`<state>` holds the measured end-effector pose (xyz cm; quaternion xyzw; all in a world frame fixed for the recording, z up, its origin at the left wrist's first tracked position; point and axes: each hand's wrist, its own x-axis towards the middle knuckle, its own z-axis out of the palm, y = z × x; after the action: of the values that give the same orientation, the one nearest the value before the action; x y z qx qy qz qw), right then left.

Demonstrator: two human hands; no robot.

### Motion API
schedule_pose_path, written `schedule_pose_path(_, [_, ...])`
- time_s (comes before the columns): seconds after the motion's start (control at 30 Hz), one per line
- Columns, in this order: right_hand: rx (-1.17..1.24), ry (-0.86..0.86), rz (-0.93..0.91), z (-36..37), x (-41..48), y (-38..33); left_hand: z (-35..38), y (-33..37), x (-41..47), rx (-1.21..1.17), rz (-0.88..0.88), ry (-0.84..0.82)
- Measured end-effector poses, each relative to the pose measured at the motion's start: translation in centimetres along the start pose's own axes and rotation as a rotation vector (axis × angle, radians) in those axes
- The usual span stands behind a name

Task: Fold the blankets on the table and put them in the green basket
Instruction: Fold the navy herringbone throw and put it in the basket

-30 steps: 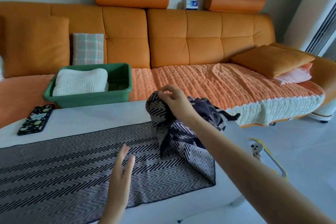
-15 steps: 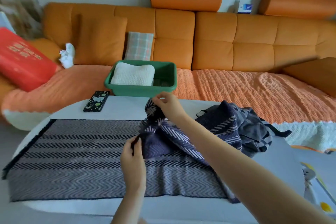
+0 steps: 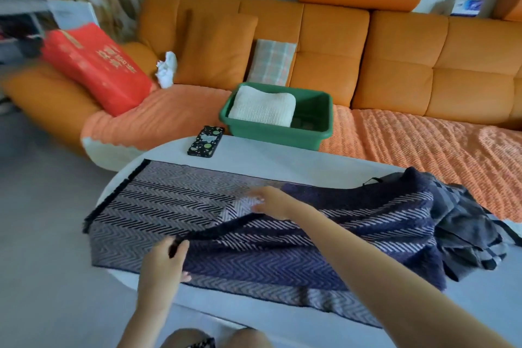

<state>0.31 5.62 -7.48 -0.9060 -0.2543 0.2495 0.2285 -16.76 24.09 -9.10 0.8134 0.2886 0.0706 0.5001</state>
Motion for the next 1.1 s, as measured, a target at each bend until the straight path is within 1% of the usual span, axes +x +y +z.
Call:
schedule_pose_path(0.13, [-0.058, 0.025, -0.017, -0.1, 0.5, 1.2, -0.1, -1.0, -0.3, 0.063, 0.030, -0.029])
schedule_pose_path(0.33, [-0.233, 0.141, -0.060, -0.8, 2.3, 3.5, -0.1, -1.2, -0.9, -0.017, 0.043, -0.036])
schedule_pose_path(0.43, [-0.212, 0.200, -0.046, -0.6, 3.2, 4.1, 0.0, -1.9, -0.9, -0.042, 0.071, -0.056])
schedule_pose_path(0.53, [-0.207, 0.310, -0.039, -0.2, 3.8, 3.8, -0.2, -2.7, -0.7, -0.055, 0.072, -0.055])
schedule_pose_path(0.6, [-0.142, 0.385, -0.076, -0.3, 4.1, 3.0, -0.5, -2.7, -0.8, -0.135, 0.066, -0.020])
schedule_pose_path(0.7, [0.133, 0.449, -0.123, -1.2, 4.5, 0.2, -0.9, -2.4, -0.7, -0.236, 0.080, 0.039])
schedule_pose_path(0.83, [0.380, 0.499, -0.153, -2.1, 6.8, -4.7, -2.0, -1.9, -0.1, -0.275, 0.132, 0.168])
schedule_pose_path(0.9, [0.414, 0.532, -0.148, -2.1, 8.5, -7.1, -3.1, -1.6, 0.5, -0.334, 0.135, 0.244])
schedule_pose_path(1.0, [0.386, 0.543, -0.184, -2.1, 11.3, -10.5, -5.6, -2.4, 2.4, -0.399, 0.127, 0.377])
schedule_pose_path(1.07, [0.316, 0.514, -0.173, -1.7, 13.5, -12.2, -7.4, -3.8, 4.3, -0.417, 0.094, 0.439])
schedule_pose_path(1.1, [0.276, 0.468, -0.151, -1.2, 14.6, -12.7, -8.2, -4.5, 5.2, -0.418, 0.062, 0.445])
